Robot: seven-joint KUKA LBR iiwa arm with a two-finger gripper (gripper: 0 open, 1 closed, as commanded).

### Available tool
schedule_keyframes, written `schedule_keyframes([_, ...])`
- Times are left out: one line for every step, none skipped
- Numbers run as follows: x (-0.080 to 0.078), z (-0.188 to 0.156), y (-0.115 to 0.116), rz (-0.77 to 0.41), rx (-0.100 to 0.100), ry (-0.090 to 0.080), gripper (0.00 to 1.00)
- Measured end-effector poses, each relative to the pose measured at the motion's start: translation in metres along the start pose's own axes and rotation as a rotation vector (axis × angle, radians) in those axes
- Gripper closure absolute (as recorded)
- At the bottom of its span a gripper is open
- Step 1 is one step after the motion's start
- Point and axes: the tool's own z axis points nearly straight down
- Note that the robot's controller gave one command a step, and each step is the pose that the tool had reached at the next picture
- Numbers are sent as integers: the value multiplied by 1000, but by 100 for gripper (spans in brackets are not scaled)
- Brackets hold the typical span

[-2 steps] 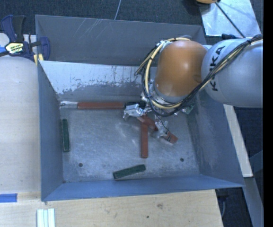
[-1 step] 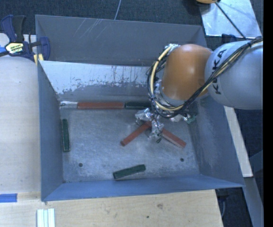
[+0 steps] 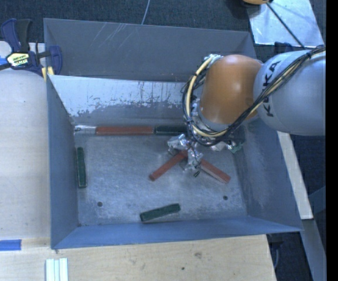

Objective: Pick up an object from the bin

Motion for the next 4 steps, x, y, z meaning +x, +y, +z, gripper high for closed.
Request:
schedule_keyframes([1, -4, 1, 0, -3, 4, 100])
schedule_keyframes([2, -19, 1, 0, -4, 7, 100])
schedule_keyframes([0, -30, 0, 1, 1, 2, 100])
schedule_keyframes([0, -36, 0, 2, 2, 1, 100])
